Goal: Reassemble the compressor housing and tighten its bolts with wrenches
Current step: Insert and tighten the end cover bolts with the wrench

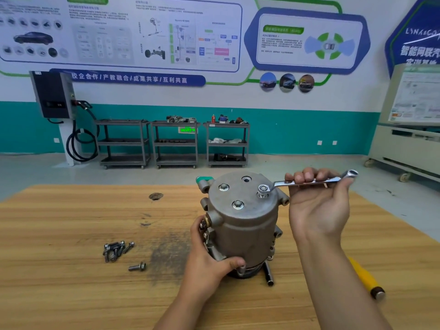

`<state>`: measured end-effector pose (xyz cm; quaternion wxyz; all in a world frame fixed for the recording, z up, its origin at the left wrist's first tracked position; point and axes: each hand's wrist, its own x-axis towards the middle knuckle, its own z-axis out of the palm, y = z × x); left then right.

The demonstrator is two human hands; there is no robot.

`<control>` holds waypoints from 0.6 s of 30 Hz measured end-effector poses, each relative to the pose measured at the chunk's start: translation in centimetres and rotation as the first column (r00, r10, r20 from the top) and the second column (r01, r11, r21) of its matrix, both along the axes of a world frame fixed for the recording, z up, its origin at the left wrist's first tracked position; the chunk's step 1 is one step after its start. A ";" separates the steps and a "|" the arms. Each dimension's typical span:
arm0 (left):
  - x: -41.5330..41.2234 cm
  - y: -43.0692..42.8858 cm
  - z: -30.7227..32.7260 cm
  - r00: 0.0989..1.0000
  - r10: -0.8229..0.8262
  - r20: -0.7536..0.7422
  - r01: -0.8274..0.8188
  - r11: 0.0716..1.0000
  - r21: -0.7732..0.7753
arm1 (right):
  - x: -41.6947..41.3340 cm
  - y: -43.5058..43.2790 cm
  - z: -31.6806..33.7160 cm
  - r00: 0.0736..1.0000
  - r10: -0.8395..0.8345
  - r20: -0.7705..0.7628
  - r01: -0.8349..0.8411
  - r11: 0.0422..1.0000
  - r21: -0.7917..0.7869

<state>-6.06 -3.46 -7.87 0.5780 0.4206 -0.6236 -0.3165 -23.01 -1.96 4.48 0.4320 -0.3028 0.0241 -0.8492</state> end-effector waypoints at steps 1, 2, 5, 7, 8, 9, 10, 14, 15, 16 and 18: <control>0.0 0.0 0.0 1.000 0.004 0.001 -0.004 1.000 -0.004 | 0.1 0.4 -0.6 0.998 -0.052 -0.027 0.051 0.998 -0.028; -0.1 0.0 0.0 1.000 0.008 0.004 -0.008 1.000 -0.004 | 0.4 0.8 -1.1 0.992 -0.110 -0.057 0.107 0.992 -0.063; 0.0 0.1 0.0 1.000 0.008 0.006 -0.008 1.000 -0.004 | 1.4 2.1 -2.4 0.947 -0.293 -0.133 0.264 0.944 -0.198; -0.1 0.3 0.1 1.000 -0.004 0.000 0.004 1.000 -0.011 | 2.3 2.9 -3.4 0.865 -0.456 -0.210 0.385 0.871 -0.307; -0.2 0.3 0.1 1.000 -0.011 -0.002 0.011 1.000 -0.018 | 2.7 3.2 -3.8 0.785 -0.560 -0.266 0.453 0.811 -0.369; -0.3 0.4 0.1 1.000 -0.018 -0.004 0.018 0.999 -0.028 | 3.0 3.4 -4.2 0.670 -0.662 -0.336 0.514 0.741 -0.433; -0.3 0.4 0.1 1.000 -0.024 -0.011 0.024 0.999 -0.032 | 3.1 3.5 -4.6 0.527 -0.743 -0.412 0.550 0.668 -0.501; -0.4 0.2 -0.2 0.999 -0.048 -0.022 0.048 0.999 -0.006 | 3.4 3.4 -4.6 0.037 -0.799 -0.600 0.485 0.539 -0.689; -0.4 0.3 -0.2 0.999 -0.053 -0.009 0.053 0.999 -0.003 | 3.6 3.3 -4.2 -0.029 -0.789 -0.614 0.472 0.530 -0.704; -0.4 0.2 -0.3 0.998 -0.061 -0.003 0.061 0.998 -0.001 | 3.8 3.1 -3.8 -0.086 -0.777 -0.623 0.463 0.523 -0.716; -0.3 0.0 -0.5 0.998 -0.069 -0.012 0.069 0.998 -0.005 | 4.0 2.7 -2.8 -0.176 -0.752 -0.635 0.432 0.521 -0.736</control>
